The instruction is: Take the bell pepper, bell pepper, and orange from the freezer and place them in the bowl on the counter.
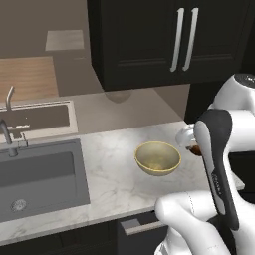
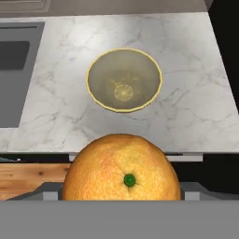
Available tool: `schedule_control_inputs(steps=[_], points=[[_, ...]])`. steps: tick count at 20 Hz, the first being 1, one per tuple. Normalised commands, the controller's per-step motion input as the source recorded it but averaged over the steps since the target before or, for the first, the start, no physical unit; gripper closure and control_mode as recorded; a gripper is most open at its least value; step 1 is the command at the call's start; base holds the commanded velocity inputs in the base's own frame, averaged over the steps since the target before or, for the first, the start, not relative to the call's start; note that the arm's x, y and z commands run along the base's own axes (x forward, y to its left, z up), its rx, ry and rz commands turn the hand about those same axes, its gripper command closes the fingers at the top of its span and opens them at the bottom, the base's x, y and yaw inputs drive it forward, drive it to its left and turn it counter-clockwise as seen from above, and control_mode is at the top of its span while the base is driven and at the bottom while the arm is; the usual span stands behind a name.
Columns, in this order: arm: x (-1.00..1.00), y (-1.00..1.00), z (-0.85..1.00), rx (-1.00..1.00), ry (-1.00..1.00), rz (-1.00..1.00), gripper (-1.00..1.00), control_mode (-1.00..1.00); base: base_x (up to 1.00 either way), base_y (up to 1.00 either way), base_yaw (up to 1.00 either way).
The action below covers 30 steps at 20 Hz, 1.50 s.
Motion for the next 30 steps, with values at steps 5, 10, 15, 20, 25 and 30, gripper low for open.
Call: schedule_control_inputs(steps=[5, 10, 15, 20, 25, 30], points=[[0.59, 0.00, -0.67, 0.00, 0.09, 0.01, 1.00, -1.00, 0.00, 0.00, 0.00], [0.57, 0.01, -0.61, 0.00, 0.10, 0.00, 1.00, -1.00, 0.00, 0.00, 0.00], [0.48, 0.00, -0.43, 0.00, 0.04, 0.00, 1.00, -1.00, 0.00, 0.00, 0.00], [0.52, 0.05, -0.34, 0.00, 0.05, 0.00, 1.00, -1.00, 0.00, 0.00, 0.00], [0.54, 0.06, -0.41, 0.00, 0.05, 0.00, 1.00, -1.00, 0.00, 0.00, 0.00], [0.27, 0.02, -0.46, 0.00, 0.01, 0.00, 1.00, -1.00, 0.00, 0.00, 0.00]])
